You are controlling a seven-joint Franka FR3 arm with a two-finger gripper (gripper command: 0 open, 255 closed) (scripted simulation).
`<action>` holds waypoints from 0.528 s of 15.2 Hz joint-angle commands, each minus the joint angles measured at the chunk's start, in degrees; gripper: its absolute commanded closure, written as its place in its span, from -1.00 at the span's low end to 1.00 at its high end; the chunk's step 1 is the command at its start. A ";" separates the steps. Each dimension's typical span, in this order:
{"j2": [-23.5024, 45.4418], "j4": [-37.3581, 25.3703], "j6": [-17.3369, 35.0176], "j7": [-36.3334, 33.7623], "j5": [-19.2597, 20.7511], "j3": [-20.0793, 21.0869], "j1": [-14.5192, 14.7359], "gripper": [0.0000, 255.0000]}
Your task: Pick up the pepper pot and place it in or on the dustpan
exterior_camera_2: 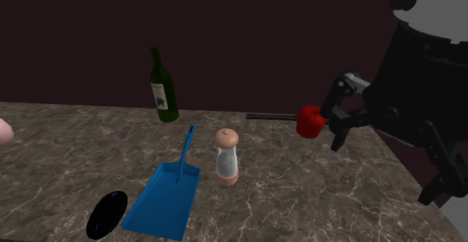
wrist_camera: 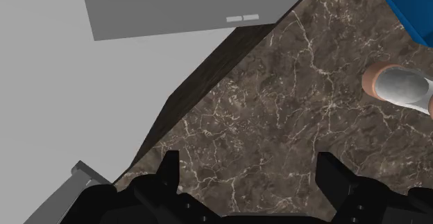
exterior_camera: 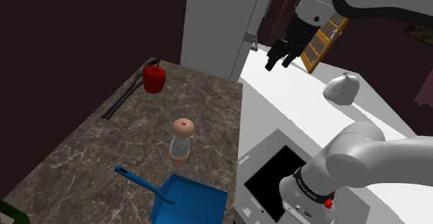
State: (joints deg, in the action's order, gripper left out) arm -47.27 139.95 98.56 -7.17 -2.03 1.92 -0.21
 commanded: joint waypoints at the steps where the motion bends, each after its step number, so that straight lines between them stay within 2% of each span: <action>1: 0.00 0.00 0.00 0.00 0.00 0.00 0.00 -1.00; 8: 4.01 2.83 5.89 -8.38 -6.26 7.62 3.37 -1.00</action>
State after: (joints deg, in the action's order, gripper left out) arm -44.24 142.72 103.45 -14.38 -7.42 8.49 2.73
